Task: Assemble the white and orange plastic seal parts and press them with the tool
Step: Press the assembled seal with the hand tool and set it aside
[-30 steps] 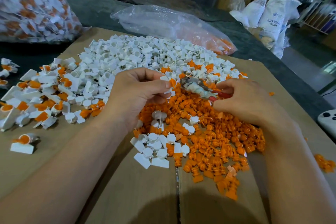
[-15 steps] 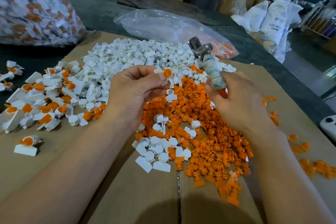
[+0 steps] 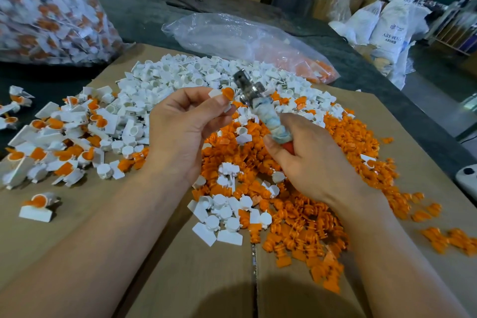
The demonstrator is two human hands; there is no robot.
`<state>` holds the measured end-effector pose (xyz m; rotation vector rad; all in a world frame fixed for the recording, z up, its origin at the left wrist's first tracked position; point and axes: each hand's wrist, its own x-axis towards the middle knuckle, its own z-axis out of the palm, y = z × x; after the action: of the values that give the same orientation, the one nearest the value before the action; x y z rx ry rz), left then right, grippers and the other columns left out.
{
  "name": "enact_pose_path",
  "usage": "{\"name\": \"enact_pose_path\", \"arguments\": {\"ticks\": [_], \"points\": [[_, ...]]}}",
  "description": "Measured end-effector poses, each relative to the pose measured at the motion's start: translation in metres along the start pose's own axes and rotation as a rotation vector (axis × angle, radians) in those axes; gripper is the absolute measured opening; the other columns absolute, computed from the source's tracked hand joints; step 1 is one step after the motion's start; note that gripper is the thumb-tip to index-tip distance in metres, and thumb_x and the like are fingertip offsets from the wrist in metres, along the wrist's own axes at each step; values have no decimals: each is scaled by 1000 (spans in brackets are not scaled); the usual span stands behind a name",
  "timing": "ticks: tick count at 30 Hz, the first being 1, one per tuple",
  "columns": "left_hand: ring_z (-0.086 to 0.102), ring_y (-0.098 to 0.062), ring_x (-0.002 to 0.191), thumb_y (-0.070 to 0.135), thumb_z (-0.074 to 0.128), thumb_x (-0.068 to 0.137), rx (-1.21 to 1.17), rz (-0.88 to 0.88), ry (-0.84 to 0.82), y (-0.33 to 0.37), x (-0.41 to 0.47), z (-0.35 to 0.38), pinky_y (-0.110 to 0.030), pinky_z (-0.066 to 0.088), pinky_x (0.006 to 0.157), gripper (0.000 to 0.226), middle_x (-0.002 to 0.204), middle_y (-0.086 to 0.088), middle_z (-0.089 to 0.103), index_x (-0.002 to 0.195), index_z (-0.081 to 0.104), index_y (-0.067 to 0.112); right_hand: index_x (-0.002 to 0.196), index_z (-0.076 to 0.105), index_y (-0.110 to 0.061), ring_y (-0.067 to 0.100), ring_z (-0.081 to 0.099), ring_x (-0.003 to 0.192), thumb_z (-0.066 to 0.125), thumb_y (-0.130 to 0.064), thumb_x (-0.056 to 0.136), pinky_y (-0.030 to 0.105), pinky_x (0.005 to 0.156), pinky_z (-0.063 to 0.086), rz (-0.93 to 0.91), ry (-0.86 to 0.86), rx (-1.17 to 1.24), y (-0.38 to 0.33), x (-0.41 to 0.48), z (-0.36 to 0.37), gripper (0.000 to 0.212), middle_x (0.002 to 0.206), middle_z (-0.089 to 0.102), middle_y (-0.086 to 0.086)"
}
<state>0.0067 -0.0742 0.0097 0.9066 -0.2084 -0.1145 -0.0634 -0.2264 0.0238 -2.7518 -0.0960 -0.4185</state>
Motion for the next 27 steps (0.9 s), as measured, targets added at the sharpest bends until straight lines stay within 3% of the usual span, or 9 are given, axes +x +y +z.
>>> {"name": "enact_pose_path", "arguments": {"ticks": [3,6,14,17,18,20,27], "points": [[66,-12,57,9,69,56,19,27,14,-1,0,0,-17,51,53,11,57,2,66,65,62,11,107,48,-22,1,28,69,46,-36,91,1,66,27,-12,-10,-17,-1,0,3,22,78,35,-19],[66,-10,57,10,68,57,38,49,23,-1,0,1,-18,52,53,15,57,4,66,69,60,10,115,49,-18,3,33,77,44,-40,90,4,64,27,-9,-16,-35,-1,0,3,33,86,38,-15],[67,-11,59,9,67,57,54,80,6,-2,-1,1,-19,53,56,14,55,6,63,70,60,10,103,47,-25,4,33,69,47,-39,91,7,59,26,11,-25,-78,-2,0,1,19,74,34,-19],[67,-10,60,8,66,59,56,94,9,-2,-2,1,-19,53,56,14,55,6,63,71,60,10,94,44,-26,8,31,73,48,-40,89,24,58,26,-15,4,-147,-4,-1,-1,15,73,35,-16],[67,-10,60,8,66,60,61,100,10,-2,-2,1,-19,53,57,13,55,6,63,71,60,9,95,47,-24,8,31,76,48,-41,89,30,60,21,-25,19,-186,-4,0,-2,17,75,36,-13],[67,-10,61,5,67,64,78,113,12,-3,-2,1,-20,54,58,11,54,7,63,72,60,10,100,52,-20,8,31,79,48,-41,88,27,63,15,-36,29,-232,-5,0,-3,24,81,39,-11],[66,-10,61,2,66,69,86,129,7,-4,-2,1,-20,54,58,11,55,7,63,72,60,11,116,48,-21,6,36,78,46,-41,89,27,61,19,-8,-8,-146,-4,-1,-1,34,89,38,-12]]}}
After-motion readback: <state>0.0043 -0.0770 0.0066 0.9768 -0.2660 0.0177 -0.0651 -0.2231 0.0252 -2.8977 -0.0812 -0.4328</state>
